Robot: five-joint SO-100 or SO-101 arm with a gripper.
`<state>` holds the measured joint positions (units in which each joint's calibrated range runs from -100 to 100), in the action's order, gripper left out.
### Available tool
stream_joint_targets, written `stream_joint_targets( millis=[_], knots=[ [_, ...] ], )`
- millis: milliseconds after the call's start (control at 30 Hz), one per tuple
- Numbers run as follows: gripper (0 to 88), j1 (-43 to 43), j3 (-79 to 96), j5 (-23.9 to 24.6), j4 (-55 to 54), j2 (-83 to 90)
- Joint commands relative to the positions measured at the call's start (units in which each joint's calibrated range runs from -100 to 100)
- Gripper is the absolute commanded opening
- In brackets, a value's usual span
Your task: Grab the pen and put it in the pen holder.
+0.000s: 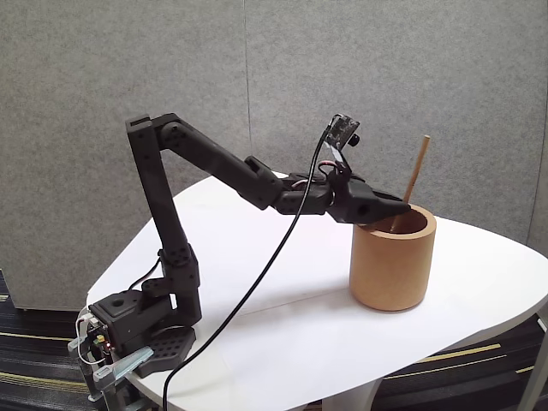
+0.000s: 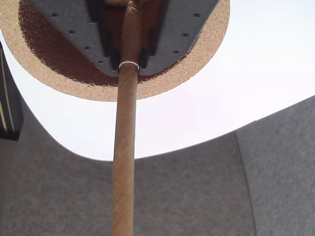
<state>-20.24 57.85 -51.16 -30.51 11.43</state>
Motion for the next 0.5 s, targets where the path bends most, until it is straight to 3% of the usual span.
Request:
stream_joint_targets(
  millis=[0, 467],
  knots=[
    [0.5, 0.18, -3.7, -0.14, -1.61, 0.16],
    [0.5, 0.03, -2.44, -0.2, -1.61, 0.16]
  ],
)
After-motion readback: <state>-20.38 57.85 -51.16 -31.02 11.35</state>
